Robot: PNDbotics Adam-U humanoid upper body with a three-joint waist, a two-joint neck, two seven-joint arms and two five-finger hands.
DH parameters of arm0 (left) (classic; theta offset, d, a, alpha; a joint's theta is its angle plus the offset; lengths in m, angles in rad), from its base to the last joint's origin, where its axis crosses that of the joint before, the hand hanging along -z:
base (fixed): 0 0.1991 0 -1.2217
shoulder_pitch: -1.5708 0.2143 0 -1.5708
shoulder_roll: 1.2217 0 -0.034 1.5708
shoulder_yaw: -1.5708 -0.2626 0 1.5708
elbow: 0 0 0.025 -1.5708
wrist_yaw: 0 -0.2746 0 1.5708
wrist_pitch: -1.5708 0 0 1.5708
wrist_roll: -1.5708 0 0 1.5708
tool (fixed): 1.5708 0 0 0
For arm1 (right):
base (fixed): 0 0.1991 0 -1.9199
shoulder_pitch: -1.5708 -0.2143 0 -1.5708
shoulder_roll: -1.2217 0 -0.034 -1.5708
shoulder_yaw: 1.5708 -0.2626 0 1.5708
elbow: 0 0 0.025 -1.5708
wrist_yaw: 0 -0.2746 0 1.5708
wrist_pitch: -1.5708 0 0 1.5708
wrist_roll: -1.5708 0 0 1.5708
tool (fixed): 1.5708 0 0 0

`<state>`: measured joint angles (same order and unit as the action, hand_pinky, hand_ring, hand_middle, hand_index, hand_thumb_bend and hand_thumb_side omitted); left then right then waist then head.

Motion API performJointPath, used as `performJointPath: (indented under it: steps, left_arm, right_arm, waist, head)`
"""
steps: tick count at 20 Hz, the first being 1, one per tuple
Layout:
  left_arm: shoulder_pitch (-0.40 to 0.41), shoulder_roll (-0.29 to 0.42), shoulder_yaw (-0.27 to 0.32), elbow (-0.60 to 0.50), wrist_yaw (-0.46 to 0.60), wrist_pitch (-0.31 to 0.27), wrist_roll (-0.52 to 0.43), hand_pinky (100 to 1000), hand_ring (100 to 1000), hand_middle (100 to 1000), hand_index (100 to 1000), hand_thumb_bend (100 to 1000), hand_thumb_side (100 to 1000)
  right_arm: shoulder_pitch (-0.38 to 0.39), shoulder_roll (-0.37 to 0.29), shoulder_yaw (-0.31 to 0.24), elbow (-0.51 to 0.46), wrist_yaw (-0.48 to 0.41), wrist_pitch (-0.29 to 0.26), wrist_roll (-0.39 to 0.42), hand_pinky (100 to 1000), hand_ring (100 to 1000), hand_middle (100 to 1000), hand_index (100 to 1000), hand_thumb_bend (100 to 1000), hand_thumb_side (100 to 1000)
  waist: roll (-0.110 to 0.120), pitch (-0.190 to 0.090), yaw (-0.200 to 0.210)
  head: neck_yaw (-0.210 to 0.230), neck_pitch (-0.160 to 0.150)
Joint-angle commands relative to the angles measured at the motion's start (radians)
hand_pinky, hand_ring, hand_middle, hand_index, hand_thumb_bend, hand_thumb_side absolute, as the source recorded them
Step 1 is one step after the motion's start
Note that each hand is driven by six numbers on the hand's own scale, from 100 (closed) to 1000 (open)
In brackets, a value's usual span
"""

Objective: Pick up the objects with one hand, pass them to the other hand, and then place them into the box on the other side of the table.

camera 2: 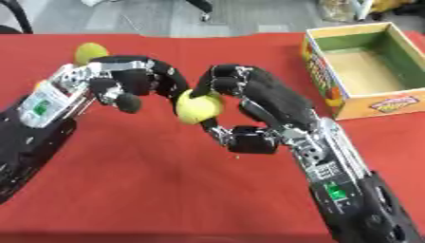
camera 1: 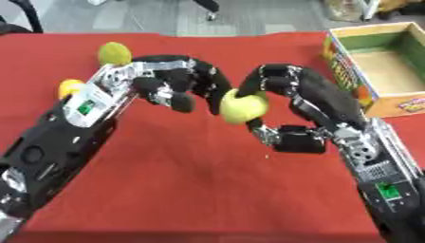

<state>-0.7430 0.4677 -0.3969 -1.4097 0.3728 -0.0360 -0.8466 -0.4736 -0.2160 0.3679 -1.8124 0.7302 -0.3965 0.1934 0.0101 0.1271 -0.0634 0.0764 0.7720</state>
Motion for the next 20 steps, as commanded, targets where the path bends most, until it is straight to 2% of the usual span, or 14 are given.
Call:
performJointPath:
  steps: [1, 5, 10, 14, 16, 18, 20]
  left_arm:
    - [0.017, 0.072, 0.069, -0.017, -0.002, -0.023, 0.046, 666, 585, 584, 758, 779, 591]
    - [0.111, 0.127, 0.175, -0.021, 0.02, -0.047, 0.146, 662, 579, 577, 754, 770, 589]
    - [0.145, 0.134, 0.206, -0.035, 0.033, -0.052, 0.192, 656, 570, 568, 745, 750, 578]
    - [0.235, 0.089, 0.296, 0.008, 0.088, -0.106, 0.249, 655, 568, 566, 739, 743, 572]
    - [0.285, 0.078, 0.346, 0.001, 0.11, -0.132, 0.28, 655, 567, 565, 739, 742, 571]
    - [0.335, 0.06, 0.395, -0.033, 0.11, -0.148, 0.31, 656, 567, 565, 739, 741, 571]
    - [0.385, 0.04, 0.445, -0.078, 0.099, -0.146, 0.341, 657, 567, 565, 738, 740, 573]
  right_arm:
    - [-0.001, -0.01, -0.039, -0.009, 0.023, 0.021, -0.032, 637, 533, 349, 695, 100, 100]
    - [0.004, -0.039, -0.101, 0.007, 0.055, 0.071, -0.088, 638, 534, 349, 696, 100, 100]
    - [-0.001, -0.057, -0.12, 0.023, 0.072, 0.089, -0.12, 638, 535, 350, 696, 100, 100]
    - [-0.058, -0.146, -0.209, 0.112, 0.118, 0.144, -0.176, 639, 536, 352, 694, 100, 100]
    - [-0.087, -0.196, -0.259, 0.162, 0.111, 0.175, -0.207, 639, 537, 355, 694, 100, 100]
    - [-0.114, -0.246, -0.309, 0.212, 0.092, 0.206, -0.225, 637, 538, 359, 692, 100, 100]
    - [-0.138, -0.295, -0.359, 0.262, 0.068, 0.236, -0.208, 639, 542, 370, 697, 100, 100]
  waist:
    - [0.01, -0.008, -0.002]
    - [0.009, -0.008, 0.001]
    - [0.006, -0.008, 0.006]
    - [0.003, -0.007, 0.02]
    - [0.004, -0.007, 0.022]
    - [0.006, -0.006, 0.027]
    - [0.009, -0.006, 0.031]
  head:
    - [-0.005, -0.002]
    - [-0.014, -0.002]
    - [-0.02, -0.002]
    - [-0.035, -0.002]
    - [-0.038, -0.002]
    - [-0.044, -0.002]
    - [-0.049, -0.002]
